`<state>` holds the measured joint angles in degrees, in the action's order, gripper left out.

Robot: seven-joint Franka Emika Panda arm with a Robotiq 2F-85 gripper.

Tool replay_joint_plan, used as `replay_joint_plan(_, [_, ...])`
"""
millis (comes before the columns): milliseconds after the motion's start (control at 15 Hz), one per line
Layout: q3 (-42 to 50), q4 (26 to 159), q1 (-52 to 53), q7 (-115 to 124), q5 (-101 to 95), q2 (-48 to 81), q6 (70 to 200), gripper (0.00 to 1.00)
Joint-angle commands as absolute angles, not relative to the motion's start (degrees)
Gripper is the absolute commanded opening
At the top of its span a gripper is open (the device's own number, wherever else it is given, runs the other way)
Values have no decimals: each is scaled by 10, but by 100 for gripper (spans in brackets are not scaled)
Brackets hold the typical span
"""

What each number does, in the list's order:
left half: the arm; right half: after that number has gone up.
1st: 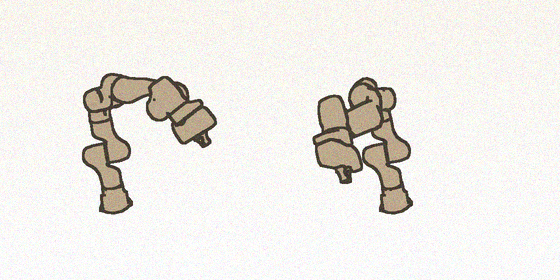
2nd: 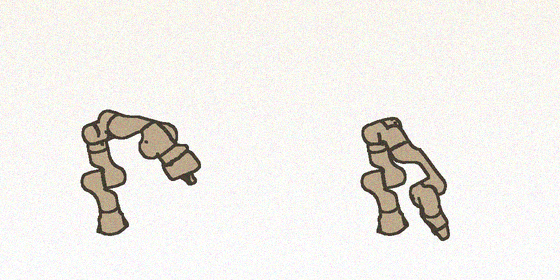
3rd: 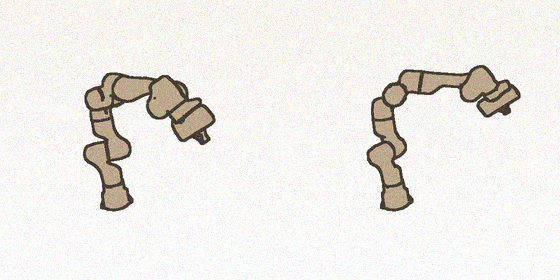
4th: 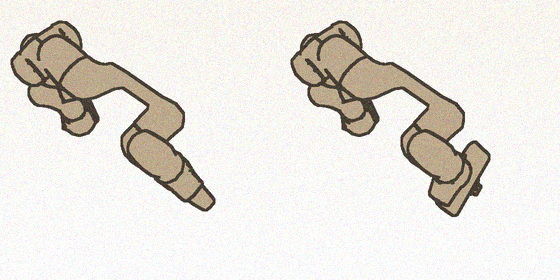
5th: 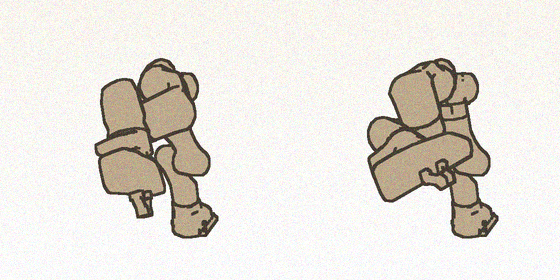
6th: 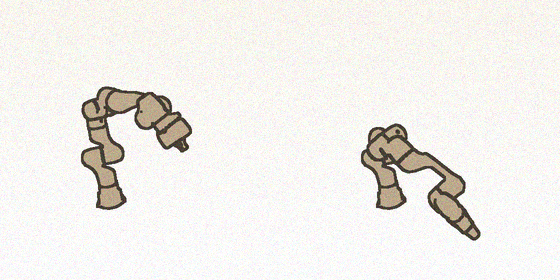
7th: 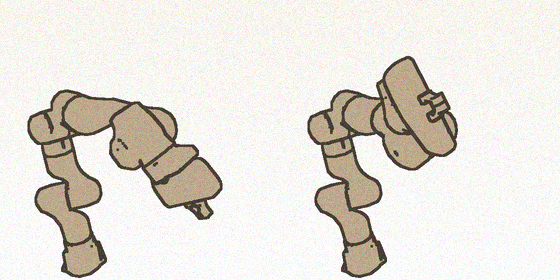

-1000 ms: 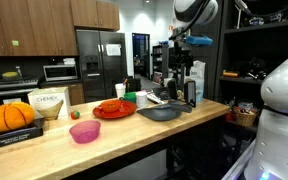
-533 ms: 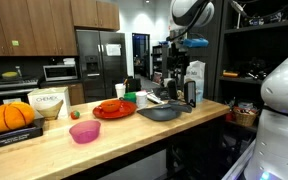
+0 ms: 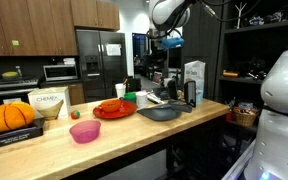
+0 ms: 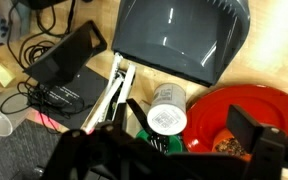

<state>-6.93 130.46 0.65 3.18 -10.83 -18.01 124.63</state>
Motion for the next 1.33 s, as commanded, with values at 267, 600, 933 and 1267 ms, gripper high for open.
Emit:
replay_joint_plan(267, [-75,1170,5,106,-228,-50,1235,100])
replay_joint_plan(600, [-61,1125,13,101,-255,0,1218,100])
replay_joint_plan(933, [-43,1114,12,103,-260,21,1191,100])
replay_joint_plan(1267, [-26,1123,10,105,-245,29,1178,100])
